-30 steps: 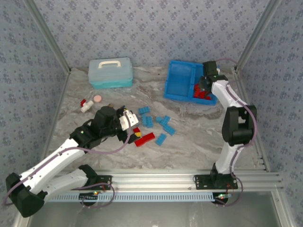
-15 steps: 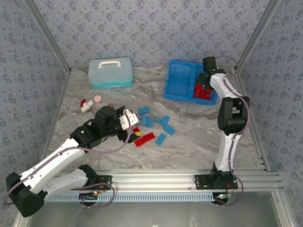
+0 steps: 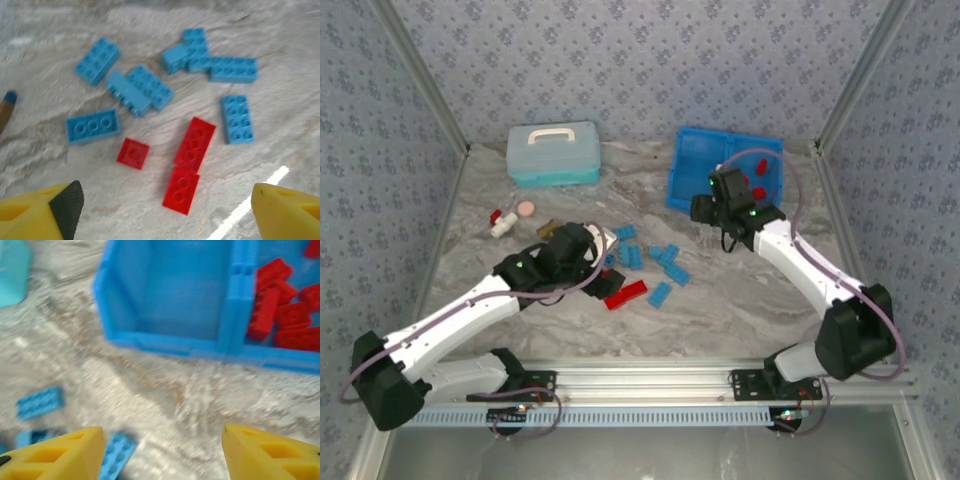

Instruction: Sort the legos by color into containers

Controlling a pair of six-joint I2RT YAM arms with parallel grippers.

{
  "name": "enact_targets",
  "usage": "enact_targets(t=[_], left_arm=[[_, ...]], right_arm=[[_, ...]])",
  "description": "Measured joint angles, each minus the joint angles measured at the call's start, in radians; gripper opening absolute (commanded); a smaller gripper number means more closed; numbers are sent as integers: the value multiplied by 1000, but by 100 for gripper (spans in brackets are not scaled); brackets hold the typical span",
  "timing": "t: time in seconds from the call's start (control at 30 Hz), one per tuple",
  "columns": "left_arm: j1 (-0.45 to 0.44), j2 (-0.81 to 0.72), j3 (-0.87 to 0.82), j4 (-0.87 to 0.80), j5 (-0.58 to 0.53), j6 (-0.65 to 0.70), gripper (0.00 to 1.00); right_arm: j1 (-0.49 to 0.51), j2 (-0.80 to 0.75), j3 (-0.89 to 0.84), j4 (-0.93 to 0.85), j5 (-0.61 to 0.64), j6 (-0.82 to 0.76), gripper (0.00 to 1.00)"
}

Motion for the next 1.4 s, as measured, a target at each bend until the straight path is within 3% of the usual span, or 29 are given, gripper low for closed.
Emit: enact_targets(t=[0.17,0.27,0.47,1.0,1.4], left_arm=[[32,130,2,-6,-27,-89,79],[80,253,28,-21,-28,-151,79],[80,413,76,-28,-50,-295,80],[62,588,121,31,-90,-582,68],[46,620,124,60,-103,-677,22]], right_arm=[[93,-59,-38,-14,0,16,66],[105,-79,-47,-34,1,19,67],[105,-89,-48,-62,8,19,69],[105,-89,-47,-85,8,19,70],[105,-90,-48,-92,8,19,70]])
